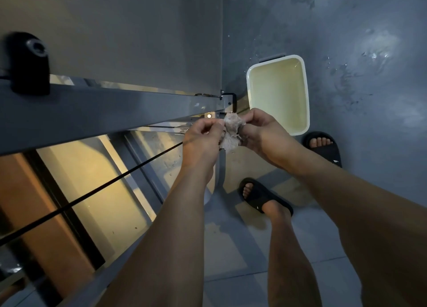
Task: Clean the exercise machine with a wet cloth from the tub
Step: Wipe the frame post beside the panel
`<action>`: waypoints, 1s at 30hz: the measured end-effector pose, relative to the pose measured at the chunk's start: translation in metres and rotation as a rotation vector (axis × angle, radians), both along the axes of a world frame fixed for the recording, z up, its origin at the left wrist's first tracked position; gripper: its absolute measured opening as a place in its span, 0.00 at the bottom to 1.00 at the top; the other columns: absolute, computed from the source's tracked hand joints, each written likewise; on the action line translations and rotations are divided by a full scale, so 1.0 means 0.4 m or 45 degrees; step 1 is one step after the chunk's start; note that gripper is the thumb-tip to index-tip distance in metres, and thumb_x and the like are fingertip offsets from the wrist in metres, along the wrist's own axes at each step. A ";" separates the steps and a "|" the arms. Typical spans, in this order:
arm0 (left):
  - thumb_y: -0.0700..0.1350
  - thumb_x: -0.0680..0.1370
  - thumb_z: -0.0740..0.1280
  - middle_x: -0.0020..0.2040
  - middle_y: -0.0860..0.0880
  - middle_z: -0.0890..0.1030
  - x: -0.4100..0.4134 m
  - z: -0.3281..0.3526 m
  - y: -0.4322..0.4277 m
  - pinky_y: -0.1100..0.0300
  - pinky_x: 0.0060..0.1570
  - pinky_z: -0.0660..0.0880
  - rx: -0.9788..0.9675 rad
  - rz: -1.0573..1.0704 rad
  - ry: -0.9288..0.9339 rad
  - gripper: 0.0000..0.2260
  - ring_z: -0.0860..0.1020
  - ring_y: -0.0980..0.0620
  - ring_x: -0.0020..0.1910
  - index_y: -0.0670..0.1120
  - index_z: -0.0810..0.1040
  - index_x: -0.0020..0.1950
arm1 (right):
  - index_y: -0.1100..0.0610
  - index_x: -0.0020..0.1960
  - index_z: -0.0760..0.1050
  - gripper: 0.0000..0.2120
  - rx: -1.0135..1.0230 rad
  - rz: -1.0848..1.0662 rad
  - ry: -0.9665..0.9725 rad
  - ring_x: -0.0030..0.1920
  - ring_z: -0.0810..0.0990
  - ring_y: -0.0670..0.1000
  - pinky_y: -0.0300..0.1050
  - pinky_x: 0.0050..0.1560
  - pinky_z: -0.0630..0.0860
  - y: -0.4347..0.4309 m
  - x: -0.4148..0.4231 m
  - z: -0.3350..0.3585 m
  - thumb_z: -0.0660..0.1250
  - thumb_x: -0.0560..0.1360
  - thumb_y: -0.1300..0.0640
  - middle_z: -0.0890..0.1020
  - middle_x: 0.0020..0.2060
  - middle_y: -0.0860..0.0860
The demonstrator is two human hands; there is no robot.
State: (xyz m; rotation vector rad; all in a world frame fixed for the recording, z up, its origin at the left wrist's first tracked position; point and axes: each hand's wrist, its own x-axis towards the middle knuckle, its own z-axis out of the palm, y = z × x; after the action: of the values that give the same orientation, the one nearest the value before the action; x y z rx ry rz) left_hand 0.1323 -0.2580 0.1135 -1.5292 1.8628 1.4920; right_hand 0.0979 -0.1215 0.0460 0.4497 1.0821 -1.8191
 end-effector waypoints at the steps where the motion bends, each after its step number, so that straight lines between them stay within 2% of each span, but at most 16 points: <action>1: 0.46 0.81 0.71 0.48 0.42 0.86 -0.003 -0.002 0.000 0.39 0.56 0.81 0.007 0.044 -0.013 0.04 0.84 0.39 0.52 0.49 0.84 0.49 | 0.61 0.47 0.75 0.04 -0.025 0.018 -0.003 0.46 0.83 0.57 0.52 0.48 0.80 0.003 -0.006 0.000 0.66 0.78 0.68 0.82 0.45 0.58; 2: 0.46 0.81 0.70 0.49 0.42 0.86 -0.004 -0.004 0.000 0.40 0.56 0.81 0.015 0.078 -0.025 0.04 0.84 0.40 0.53 0.47 0.84 0.51 | 0.60 0.49 0.75 0.02 -0.048 0.041 -0.008 0.48 0.83 0.57 0.51 0.49 0.79 0.005 -0.013 0.000 0.67 0.77 0.65 0.82 0.47 0.58; 4: 0.44 0.82 0.67 0.51 0.43 0.86 -0.003 -0.001 -0.003 0.44 0.58 0.82 0.079 0.142 -0.017 0.06 0.84 0.42 0.54 0.46 0.84 0.55 | 0.59 0.53 0.76 0.08 -0.069 0.095 0.010 0.52 0.83 0.57 0.52 0.52 0.80 0.009 -0.022 -0.005 0.70 0.74 0.61 0.82 0.53 0.59; 7: 0.35 0.82 0.64 0.57 0.40 0.85 0.002 0.012 -0.011 0.51 0.60 0.81 0.269 0.250 0.082 0.11 0.84 0.44 0.58 0.41 0.82 0.61 | 0.56 0.58 0.75 0.18 -0.089 0.152 0.091 0.59 0.82 0.60 0.57 0.59 0.80 0.007 -0.025 -0.007 0.77 0.71 0.59 0.79 0.63 0.61; 9: 0.32 0.81 0.62 0.60 0.38 0.84 0.009 0.014 -0.018 0.54 0.61 0.80 0.358 0.254 0.158 0.14 0.83 0.44 0.60 0.39 0.80 0.65 | 0.56 0.58 0.74 0.21 -0.031 0.201 0.187 0.57 0.83 0.57 0.54 0.56 0.81 -0.001 -0.025 -0.008 0.80 0.70 0.58 0.79 0.63 0.59; 13: 0.34 0.83 0.64 0.61 0.39 0.84 0.026 0.017 -0.031 0.59 0.57 0.81 0.386 0.393 0.206 0.11 0.83 0.46 0.61 0.39 0.79 0.65 | 0.55 0.52 0.76 0.13 0.218 0.224 0.400 0.47 0.84 0.53 0.53 0.49 0.84 -0.057 -0.032 -0.008 0.78 0.73 0.57 0.82 0.55 0.58; 15: 0.35 0.82 0.67 0.61 0.38 0.83 0.038 0.014 -0.032 0.57 0.57 0.81 0.270 0.502 0.136 0.11 0.82 0.44 0.61 0.41 0.77 0.64 | 0.56 0.56 0.75 0.13 0.293 0.220 0.393 0.47 0.85 0.50 0.48 0.45 0.84 -0.089 -0.037 -0.010 0.76 0.76 0.59 0.82 0.54 0.56; 17: 0.39 0.80 0.70 0.63 0.40 0.79 0.048 0.000 -0.037 0.56 0.56 0.81 0.048 0.573 0.070 0.17 0.82 0.45 0.59 0.45 0.71 0.67 | 0.55 0.63 0.74 0.16 0.344 0.233 0.362 0.49 0.84 0.49 0.46 0.45 0.84 -0.117 -0.040 -0.027 0.74 0.77 0.59 0.81 0.56 0.52; 20: 0.47 0.76 0.76 0.66 0.51 0.74 0.046 -0.012 -0.052 0.57 0.54 0.78 -0.237 0.585 0.086 0.32 0.79 0.60 0.52 0.53 0.63 0.75 | 0.52 0.64 0.75 0.15 0.431 0.215 0.353 0.52 0.85 0.51 0.48 0.48 0.85 -0.158 -0.042 -0.062 0.72 0.79 0.57 0.81 0.56 0.52; 22: 0.45 0.75 0.78 0.69 0.53 0.69 0.042 -0.015 -0.063 0.60 0.55 0.80 -0.283 0.605 0.214 0.39 0.78 0.66 0.48 0.56 0.59 0.79 | 0.51 0.63 0.75 0.13 0.478 0.201 0.359 0.53 0.84 0.49 0.45 0.51 0.84 -0.188 -0.046 -0.083 0.71 0.80 0.58 0.81 0.55 0.51; 24: 0.41 0.75 0.78 0.72 0.54 0.68 0.040 -0.018 -0.073 0.65 0.53 0.80 -0.291 0.601 0.358 0.39 0.81 0.68 0.48 0.58 0.60 0.78 | 0.51 0.64 0.75 0.13 0.519 0.201 0.374 0.54 0.83 0.47 0.43 0.56 0.82 -0.217 -0.048 -0.098 0.69 0.81 0.58 0.81 0.53 0.46; 26: 0.40 0.76 0.76 0.72 0.55 0.70 0.040 -0.022 -0.082 0.65 0.53 0.80 -0.315 0.555 0.436 0.34 0.82 0.65 0.52 0.61 0.64 0.73 | 0.54 0.68 0.76 0.16 0.575 0.185 0.353 0.56 0.83 0.49 0.46 0.61 0.80 -0.246 -0.044 -0.117 0.68 0.81 0.58 0.82 0.54 0.47; 28: 0.39 0.76 0.75 0.70 0.52 0.75 0.039 -0.027 -0.088 0.68 0.50 0.78 -0.356 0.493 0.448 0.28 0.82 0.57 0.57 0.56 0.69 0.72 | 0.58 0.68 0.78 0.15 0.609 0.161 0.310 0.55 0.84 0.51 0.49 0.61 0.80 -0.273 -0.034 -0.128 0.68 0.81 0.58 0.84 0.55 0.51; 30: 0.37 0.76 0.75 0.66 0.49 0.79 0.038 -0.030 -0.091 0.72 0.48 0.77 -0.367 0.504 0.467 0.27 0.82 0.54 0.59 0.50 0.71 0.72 | 0.60 0.66 0.79 0.14 0.642 0.132 0.288 0.53 0.84 0.51 0.48 0.59 0.82 -0.296 -0.028 -0.131 0.67 0.82 0.59 0.84 0.53 0.52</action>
State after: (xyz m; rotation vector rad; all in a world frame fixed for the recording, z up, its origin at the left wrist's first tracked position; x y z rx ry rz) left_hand 0.1476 -0.2944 0.1015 -1.9573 2.1458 1.8431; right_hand 0.0866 -0.2400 -0.0064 0.4756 1.7014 -1.5209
